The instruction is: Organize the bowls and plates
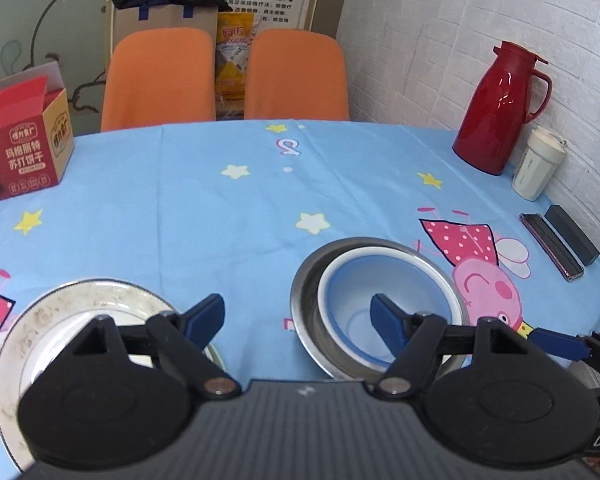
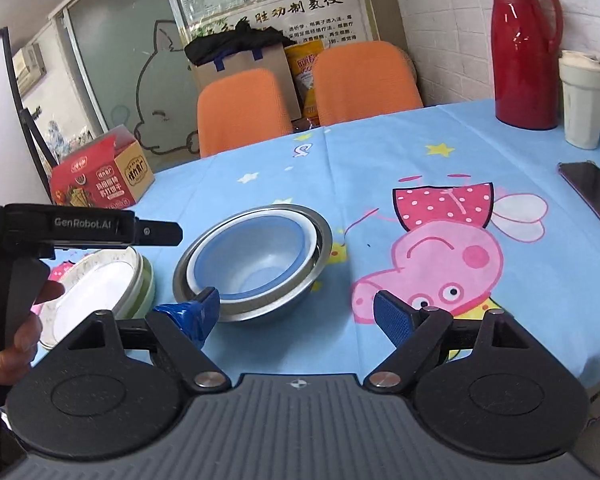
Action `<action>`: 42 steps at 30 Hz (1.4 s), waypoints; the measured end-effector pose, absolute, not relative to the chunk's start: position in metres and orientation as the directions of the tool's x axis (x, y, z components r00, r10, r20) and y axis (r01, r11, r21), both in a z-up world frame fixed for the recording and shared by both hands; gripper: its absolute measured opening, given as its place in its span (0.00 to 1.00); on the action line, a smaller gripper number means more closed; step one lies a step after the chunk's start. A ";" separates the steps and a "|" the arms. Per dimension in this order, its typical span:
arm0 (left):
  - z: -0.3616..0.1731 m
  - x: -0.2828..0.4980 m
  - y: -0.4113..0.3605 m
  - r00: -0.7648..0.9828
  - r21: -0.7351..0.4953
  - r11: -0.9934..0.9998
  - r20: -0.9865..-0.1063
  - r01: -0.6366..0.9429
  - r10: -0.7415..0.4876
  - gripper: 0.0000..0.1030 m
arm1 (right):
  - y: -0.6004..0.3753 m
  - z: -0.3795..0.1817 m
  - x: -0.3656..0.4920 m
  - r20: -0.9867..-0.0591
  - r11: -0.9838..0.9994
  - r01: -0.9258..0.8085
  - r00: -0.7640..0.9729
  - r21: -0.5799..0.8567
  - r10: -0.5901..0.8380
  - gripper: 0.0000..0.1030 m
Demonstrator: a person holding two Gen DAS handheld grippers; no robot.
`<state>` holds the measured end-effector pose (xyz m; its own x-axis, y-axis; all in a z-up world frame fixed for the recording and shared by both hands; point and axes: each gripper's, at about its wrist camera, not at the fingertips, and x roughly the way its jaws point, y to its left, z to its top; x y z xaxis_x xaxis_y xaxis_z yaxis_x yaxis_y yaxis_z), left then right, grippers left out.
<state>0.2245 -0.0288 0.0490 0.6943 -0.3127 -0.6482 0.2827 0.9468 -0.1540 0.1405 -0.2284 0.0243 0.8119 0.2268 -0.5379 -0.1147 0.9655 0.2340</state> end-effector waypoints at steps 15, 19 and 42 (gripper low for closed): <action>0.040 0.283 -0.044 0.642 -0.102 0.941 -0.708 0.322 -0.296 0.72 | -0.209 0.003 0.211 -0.609 0.971 -0.102 0.763 0.219 0.217 0.69; 0.034 0.297 -0.053 0.599 -0.108 0.929 -0.737 0.354 -0.314 0.72 | -0.208 -0.004 0.222 -0.628 0.971 -0.096 0.748 0.218 0.215 0.69; -0.003 0.317 -0.071 0.476 -0.126 0.904 -0.816 0.408 -0.328 0.72 | -0.189 -0.018 0.233 -0.647 0.992 -0.085 0.753 0.089 0.123 0.72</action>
